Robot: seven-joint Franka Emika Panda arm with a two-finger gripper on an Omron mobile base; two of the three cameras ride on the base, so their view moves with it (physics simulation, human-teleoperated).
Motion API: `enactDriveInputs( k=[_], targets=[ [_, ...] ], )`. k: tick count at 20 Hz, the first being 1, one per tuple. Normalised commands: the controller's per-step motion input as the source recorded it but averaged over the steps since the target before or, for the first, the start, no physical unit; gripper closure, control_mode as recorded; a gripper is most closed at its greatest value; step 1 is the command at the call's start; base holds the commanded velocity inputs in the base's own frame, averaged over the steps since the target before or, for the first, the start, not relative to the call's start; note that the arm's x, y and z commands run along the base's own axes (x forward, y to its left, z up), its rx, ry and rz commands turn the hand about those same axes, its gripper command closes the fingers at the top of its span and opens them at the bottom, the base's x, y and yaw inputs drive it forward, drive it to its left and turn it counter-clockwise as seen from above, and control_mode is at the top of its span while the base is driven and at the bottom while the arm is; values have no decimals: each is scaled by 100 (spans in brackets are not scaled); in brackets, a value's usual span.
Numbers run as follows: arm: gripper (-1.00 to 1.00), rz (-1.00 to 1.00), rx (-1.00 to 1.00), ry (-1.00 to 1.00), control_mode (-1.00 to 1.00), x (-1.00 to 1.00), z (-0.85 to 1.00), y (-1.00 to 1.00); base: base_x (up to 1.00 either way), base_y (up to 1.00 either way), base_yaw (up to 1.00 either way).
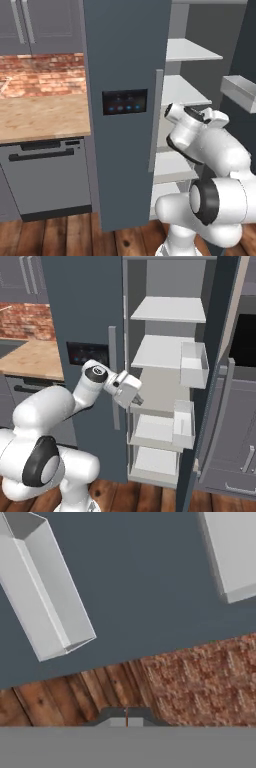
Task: Place one of the steaks on the plate and the other in the bowl. Then place the bowl in the fridge.
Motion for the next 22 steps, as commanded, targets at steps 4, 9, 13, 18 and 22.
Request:
enactDriveInputs(
  k=[4, 9, 13, 18, 22],
  targets=[
    [100, 3, 18, -23, -100, -41, 42, 13, 0, 0, 0],
    [100, 0, 31, -16, -100, -47, 39, 1, 0, 0, 0],
    [100, 0, 30, -11, -100, -34, 31, 24, 0, 0, 0],
    [100, 3, 20, -2, -100, -11, 18, 59, 0, 0, 0],
    [100, 11, 9, 0, -100, 0, 14, 74, 0, 0, 0]
  ],
)
